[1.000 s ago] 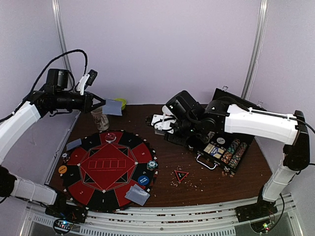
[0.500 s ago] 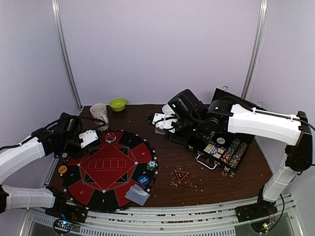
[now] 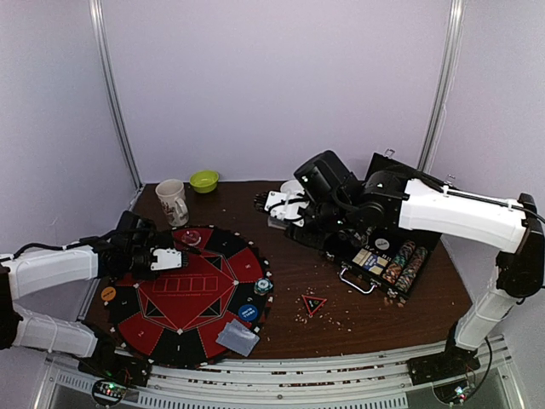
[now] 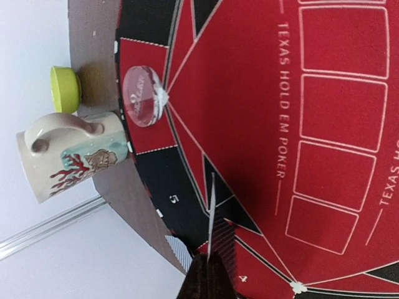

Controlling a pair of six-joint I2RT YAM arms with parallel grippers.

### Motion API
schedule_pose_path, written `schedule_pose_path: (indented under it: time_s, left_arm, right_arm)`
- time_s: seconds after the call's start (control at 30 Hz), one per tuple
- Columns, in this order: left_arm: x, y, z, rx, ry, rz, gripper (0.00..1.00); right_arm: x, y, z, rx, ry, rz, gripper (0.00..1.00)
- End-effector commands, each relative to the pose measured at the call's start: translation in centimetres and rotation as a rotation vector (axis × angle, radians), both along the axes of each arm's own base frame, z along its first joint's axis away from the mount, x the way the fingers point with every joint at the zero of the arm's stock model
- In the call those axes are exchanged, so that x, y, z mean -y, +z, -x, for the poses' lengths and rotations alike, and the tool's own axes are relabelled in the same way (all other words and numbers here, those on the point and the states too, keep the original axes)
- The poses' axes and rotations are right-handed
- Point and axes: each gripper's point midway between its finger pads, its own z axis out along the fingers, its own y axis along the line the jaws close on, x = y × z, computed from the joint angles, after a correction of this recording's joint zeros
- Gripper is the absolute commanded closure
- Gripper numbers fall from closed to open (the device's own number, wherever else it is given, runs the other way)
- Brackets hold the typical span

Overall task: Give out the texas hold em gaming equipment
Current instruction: Flop the poker card into the community card area.

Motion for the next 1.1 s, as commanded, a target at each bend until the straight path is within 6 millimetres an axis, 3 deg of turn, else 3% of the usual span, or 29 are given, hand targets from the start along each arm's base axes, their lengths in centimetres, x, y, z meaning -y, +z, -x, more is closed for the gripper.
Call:
schedule_pose_path:
  time_s: [0.0,0.2,0.53,0.73,1.07]
  left_arm:
    - [0.9,-2.3,0.8,-0.053,-0.129,-0.025,1.00]
    - [0.8,-5.5,4.9,-0.259,-0.179,-0.015,1.00]
    - [-1.3,-8.2,9.5,-0.387,-0.086,0.037,1.00]
    - [-2.7,-8.2,9.0,-0.312,-0.052,0.025,1.00]
    - [-2.9,-8.5,7.3,-0.298,-0.065,-0.017,1.00]
  right_arm:
    - [0.2,1.9,0.2,0.019,-0.005,-0.059,0.54]
    - [0.4,1.8,0.2,0.023,-0.002,-0.060,0.54]
    - [0.7,2.5,0.3,0.047,-0.001,-0.074,0.54]
    - [0.7,1.9,0.4,0.045,0.005,-0.068,0.54]
    - [0.9,2.0,0.5,0.043,0.006,-0.069,0.54]
